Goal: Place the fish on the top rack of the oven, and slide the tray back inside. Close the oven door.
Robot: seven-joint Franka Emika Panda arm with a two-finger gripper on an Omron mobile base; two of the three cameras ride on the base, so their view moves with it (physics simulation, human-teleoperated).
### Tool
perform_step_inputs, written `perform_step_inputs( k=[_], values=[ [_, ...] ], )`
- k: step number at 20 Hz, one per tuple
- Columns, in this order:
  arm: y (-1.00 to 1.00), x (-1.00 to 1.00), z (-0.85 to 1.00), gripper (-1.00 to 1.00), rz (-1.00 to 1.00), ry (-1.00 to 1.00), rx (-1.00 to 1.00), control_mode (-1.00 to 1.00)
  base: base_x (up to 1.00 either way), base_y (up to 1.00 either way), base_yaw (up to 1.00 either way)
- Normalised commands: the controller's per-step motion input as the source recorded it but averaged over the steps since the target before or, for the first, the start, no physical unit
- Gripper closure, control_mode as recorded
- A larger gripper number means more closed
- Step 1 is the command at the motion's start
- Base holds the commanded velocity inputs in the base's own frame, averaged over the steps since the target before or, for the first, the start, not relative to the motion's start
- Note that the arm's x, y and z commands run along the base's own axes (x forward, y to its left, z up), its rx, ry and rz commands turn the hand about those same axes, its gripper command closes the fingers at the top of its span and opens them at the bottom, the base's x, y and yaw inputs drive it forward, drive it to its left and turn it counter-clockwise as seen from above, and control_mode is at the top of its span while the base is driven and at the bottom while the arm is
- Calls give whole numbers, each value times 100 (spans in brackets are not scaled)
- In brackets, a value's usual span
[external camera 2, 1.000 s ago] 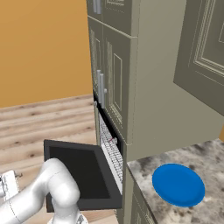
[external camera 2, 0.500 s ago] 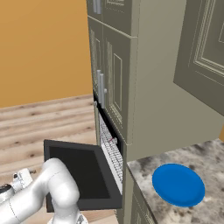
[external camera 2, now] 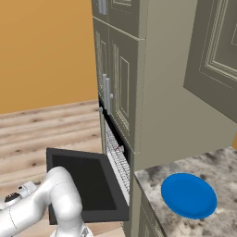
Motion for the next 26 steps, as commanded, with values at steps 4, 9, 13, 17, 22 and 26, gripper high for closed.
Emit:
perform_step_inputs(
  k=[4,9,13,17,22,26],
  values=[
    [81,29,-100,-100,0,0,-30,-100,0,0,0],
    [81,10,-100,-100,0,-2,-24,-100,0,0,0],
    [51,-6,-100,-100,-1,-19,-8,-100,0,0,0],
    [19,-37,-100,-100,-6,-32,0,-100,0,0,0],
    [3,-77,-100,-100,-12,-38,0,-100,0,0,0],
    [0,-89,-100,-100,-16,-45,2,-100,0,0,0]
  ],
)
